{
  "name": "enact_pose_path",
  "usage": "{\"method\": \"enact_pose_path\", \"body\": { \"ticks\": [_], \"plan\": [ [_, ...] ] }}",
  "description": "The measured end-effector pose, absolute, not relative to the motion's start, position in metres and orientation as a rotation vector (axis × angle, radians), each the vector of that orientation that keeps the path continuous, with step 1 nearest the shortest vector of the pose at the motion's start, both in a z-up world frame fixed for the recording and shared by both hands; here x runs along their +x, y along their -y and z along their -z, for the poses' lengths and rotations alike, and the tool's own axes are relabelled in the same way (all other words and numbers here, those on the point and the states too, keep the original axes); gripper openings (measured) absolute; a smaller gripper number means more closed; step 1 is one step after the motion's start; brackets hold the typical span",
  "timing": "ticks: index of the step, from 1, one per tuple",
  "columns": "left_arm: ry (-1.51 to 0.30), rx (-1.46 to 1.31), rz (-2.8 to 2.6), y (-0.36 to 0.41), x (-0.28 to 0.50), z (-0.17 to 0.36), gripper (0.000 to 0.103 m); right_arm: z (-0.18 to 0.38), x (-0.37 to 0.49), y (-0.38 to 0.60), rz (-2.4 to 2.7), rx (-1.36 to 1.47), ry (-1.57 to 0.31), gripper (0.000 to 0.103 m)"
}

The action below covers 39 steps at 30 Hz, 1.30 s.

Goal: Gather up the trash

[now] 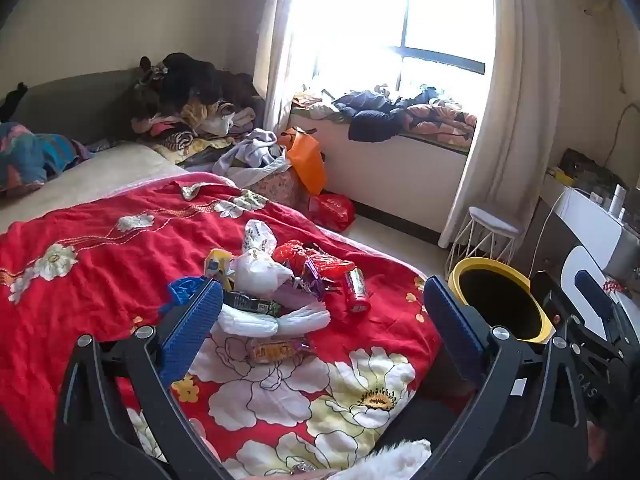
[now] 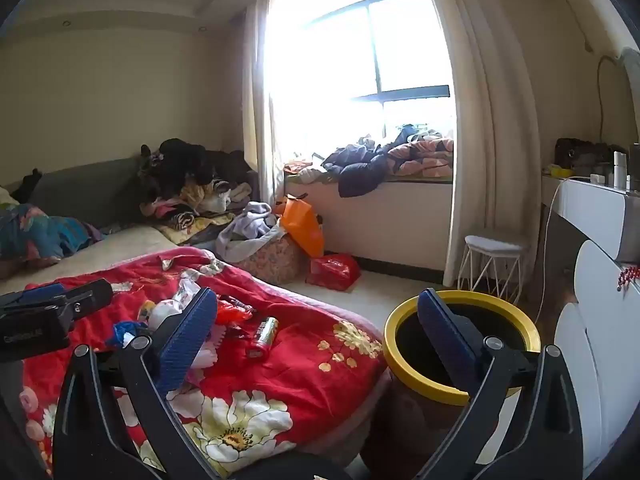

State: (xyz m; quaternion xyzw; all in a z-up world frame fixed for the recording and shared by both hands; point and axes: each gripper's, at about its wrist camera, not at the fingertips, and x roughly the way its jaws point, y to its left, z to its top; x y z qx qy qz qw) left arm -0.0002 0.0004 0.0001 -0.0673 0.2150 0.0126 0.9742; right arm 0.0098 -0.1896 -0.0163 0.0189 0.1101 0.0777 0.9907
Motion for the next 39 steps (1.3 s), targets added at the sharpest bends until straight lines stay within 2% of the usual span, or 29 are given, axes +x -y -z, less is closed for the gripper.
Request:
{"method": "enact_pose_path", "body": {
  "ticks": [39],
  "plan": [
    [-0.415,-0.141,-0.003,0.007,-0.003,-0.005,0.093,0.008,0.004,0.197,-0.123,0.039,-0.169,0.097]
  ]
}}
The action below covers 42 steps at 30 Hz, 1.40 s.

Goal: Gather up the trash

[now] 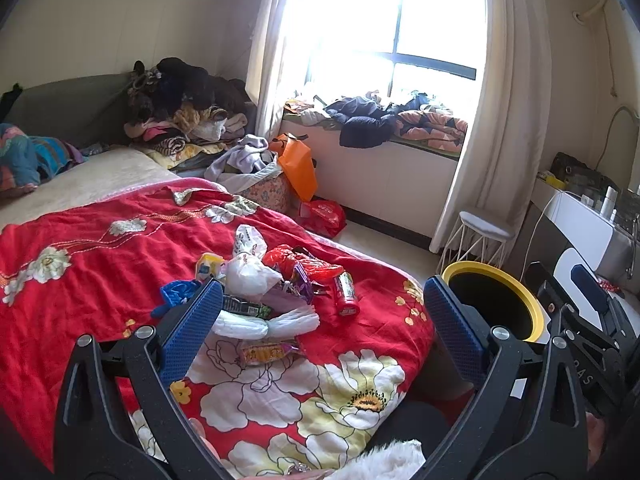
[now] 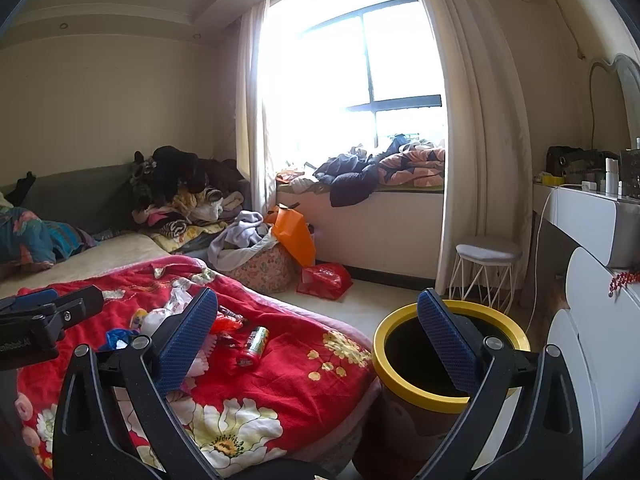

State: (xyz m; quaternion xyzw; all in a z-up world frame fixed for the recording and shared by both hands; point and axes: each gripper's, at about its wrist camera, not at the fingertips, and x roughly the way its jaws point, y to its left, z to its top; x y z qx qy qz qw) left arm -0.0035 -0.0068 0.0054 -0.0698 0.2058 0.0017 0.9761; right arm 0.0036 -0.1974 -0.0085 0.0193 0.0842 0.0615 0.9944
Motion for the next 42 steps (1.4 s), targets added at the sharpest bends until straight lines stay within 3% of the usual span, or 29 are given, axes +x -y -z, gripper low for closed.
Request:
{"method": "enact_pose_path", "body": {
  "ticks": [42],
  "plan": [
    [-0.419,-0.182,-0.100,-0.028,0.005,-0.001,0.093,0.005,0.028,0.168,-0.252,0.021,-0.240,0.097]
  ]
}}
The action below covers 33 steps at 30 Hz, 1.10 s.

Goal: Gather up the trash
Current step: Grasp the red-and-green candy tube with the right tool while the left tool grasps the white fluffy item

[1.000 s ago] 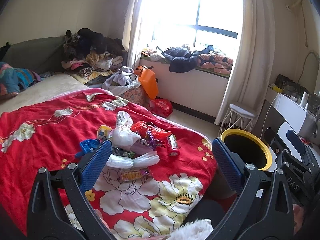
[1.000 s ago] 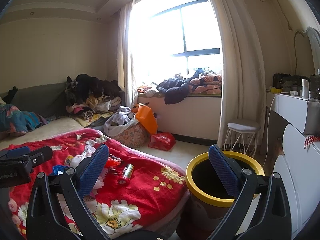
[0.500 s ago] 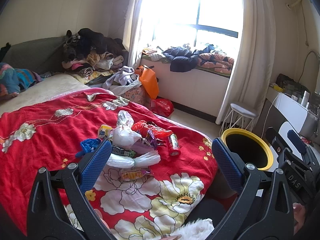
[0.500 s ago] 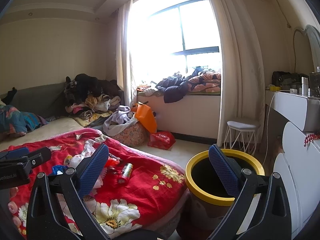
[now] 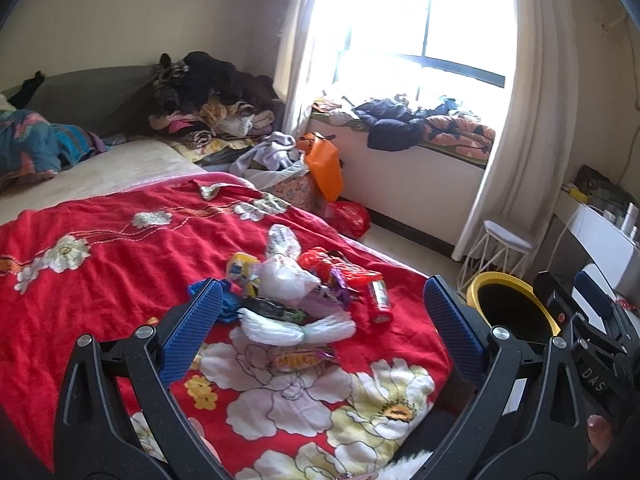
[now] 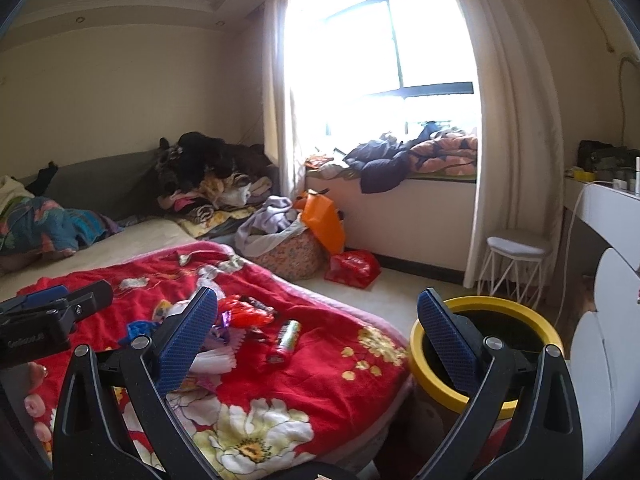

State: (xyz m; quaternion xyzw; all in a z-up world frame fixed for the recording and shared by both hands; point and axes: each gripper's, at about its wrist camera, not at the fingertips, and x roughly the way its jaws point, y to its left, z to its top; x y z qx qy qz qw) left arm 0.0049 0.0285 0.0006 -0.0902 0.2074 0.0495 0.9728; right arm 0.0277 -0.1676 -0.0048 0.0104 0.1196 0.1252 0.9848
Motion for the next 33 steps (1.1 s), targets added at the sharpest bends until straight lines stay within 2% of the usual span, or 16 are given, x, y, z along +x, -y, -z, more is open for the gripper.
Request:
{"method": "enact_pose_path", "body": {
  "ticks": [22,33],
  "plan": [
    [-0.485,-0.294,-0.197,-0.108,0.024,0.025,0.092,0.010,0.091,0.126,-0.342,0.012,-0.317,0.097],
    [-0.574,-0.257,-0.127,-0.097,0.056,0.046,0.092,0.032,0.137,0.138,-0.269,0.011,-0.425,0.097]
  ]
}}
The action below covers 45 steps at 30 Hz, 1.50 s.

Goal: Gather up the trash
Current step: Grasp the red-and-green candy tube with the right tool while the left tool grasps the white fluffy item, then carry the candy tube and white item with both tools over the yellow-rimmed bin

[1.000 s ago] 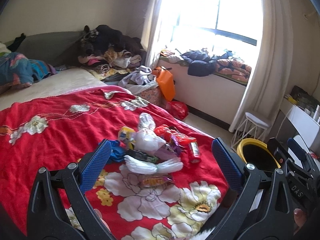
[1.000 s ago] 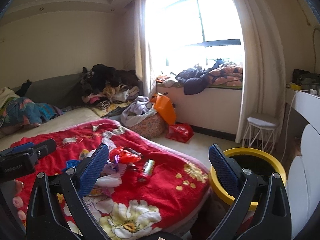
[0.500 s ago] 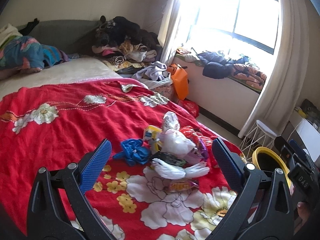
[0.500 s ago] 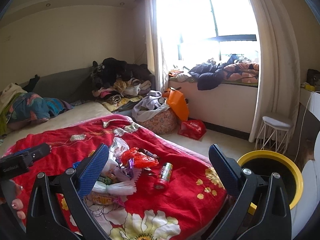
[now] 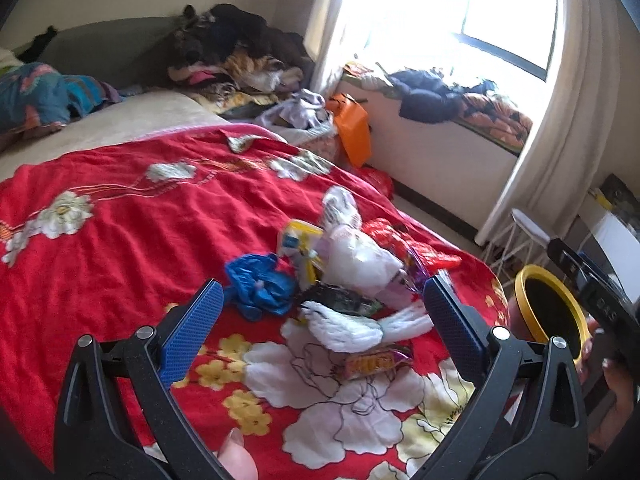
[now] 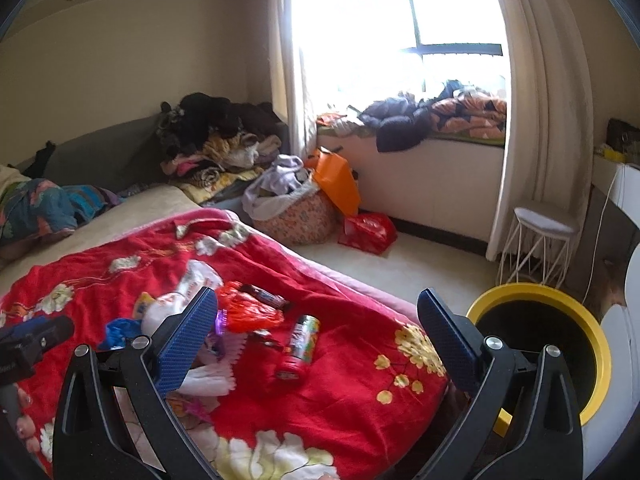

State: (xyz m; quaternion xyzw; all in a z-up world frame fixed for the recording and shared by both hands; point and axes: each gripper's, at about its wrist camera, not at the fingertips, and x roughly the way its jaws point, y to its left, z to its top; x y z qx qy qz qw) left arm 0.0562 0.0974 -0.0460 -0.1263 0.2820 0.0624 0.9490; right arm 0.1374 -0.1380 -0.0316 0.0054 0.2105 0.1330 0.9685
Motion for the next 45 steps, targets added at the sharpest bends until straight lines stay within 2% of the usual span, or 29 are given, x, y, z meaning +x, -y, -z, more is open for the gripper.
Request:
{"method": "enact_pose_path", "body": {
  "ticks": [8,12,16,21,27,28,30,36,45],
  "plan": [
    [-0.666,-0.246,-0.116,-0.085,0.078,0.069,0.092,0.058,0.173,0.137,-0.280,0.016,-0.557,0.097],
    [-0.719,-0.315,-0.130,-0.098,0.081,0.082,0.087,0.075,0.187,0.129,-0.314,0.017,-0.633,0.094],
    [-0.745,-0.389,-0.081,-0.106,0.083,0.089,0.080,0.096,0.200,0.111,-0.361,-0.002,-0.718,0.080],
    [-0.752,-0.423,-0.028,-0.105,0.087,0.094,0.061,0.117,0.216,0.095,-0.387,0.012,-0.806,0.065],
    [-0.766,-0.439,-0.017,-0.104,0.091,0.097,0.046,0.135,0.235,0.090,-0.375,0.058,-0.875,0.037],
    [-0.770,-0.444,-0.014,-0.104,0.091,0.099,0.043,0.138,0.236,0.090,-0.379,0.070,-0.882,0.036],
    [-0.777,-0.445,-0.010,-0.104,0.091,0.100,0.033,0.141,0.234,0.092,-0.377,0.082,-0.881,0.035],
    [-0.774,-0.430,0.000,-0.099,0.088,0.099,0.014,0.139,0.218,0.106,-0.374,0.132,-0.849,0.034],
    [-0.711,-0.372,0.045,-0.085,0.078,0.076,0.010,0.125,0.200,0.125,-0.387,0.169,-0.799,0.034]
  ]
}}
